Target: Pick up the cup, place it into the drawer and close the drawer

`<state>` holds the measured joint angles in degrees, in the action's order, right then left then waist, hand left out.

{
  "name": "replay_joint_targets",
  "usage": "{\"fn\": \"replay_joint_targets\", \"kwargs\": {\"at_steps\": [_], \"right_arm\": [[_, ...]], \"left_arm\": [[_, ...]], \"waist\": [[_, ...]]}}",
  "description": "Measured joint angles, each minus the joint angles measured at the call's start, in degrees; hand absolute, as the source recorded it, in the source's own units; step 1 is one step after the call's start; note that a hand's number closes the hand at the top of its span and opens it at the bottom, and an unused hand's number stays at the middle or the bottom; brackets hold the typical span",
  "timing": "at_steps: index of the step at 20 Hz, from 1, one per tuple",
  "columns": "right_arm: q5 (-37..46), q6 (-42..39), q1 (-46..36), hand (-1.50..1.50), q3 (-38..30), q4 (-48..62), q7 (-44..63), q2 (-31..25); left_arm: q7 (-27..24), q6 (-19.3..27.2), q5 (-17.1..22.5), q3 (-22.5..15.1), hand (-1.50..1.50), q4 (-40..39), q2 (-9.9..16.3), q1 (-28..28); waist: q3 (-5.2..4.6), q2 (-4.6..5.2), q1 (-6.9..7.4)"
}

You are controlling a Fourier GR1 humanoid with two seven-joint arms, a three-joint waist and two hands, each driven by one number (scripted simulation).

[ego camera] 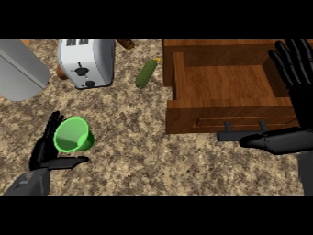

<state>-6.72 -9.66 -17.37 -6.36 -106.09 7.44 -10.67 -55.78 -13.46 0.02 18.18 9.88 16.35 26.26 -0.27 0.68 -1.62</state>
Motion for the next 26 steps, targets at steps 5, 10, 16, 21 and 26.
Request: {"fn": "replay_joint_targets", "kwargs": {"at_steps": [5, 10, 16, 21, 26], "right_arm": [[0.21, -0.54, 1.21, -1.50, 0.39, -0.79, -0.55, 0.00], [-0.94, -1.13, 0.86, -1.50, -0.67, -0.55, 0.05, -0.78], [-0.90, -1.54, 0.96, -1.50, -1.49, -0.22, 0.28, -1.81], [-0.68, -1.52, 0.97, -1.50, -1.21, -0.13, -0.09, -1.53], [-0.91, -1.17, 0.63, -1.50, -1.36, -0.39, 0.45, -1.33]], "left_arm": [[0.33, -0.91, -0.22, -0.07, -1.50, -0.53, -0.08, 1.53], [0.73, -3.84, -0.14, -0.47, 1.50, -0.23, -2.14, 2.08], [-2.99, 0.13, -0.57, -0.34, 1.50, 3.15, -2.34, 1.86], [-6.10, 5.60, -0.08, 0.84, 1.50, 5.18, -4.07, 2.28], [-6.77, 4.81, 1.86, 2.05, 1.50, 7.17, -6.01, 3.66]], "waist": [[-0.02, 0.07, -0.26], [-0.03, 0.10, -0.33], [-0.03, 0.09, -0.28], [0.01, 0.02, -0.05], [0.05, -0.14, 0.22]]}}
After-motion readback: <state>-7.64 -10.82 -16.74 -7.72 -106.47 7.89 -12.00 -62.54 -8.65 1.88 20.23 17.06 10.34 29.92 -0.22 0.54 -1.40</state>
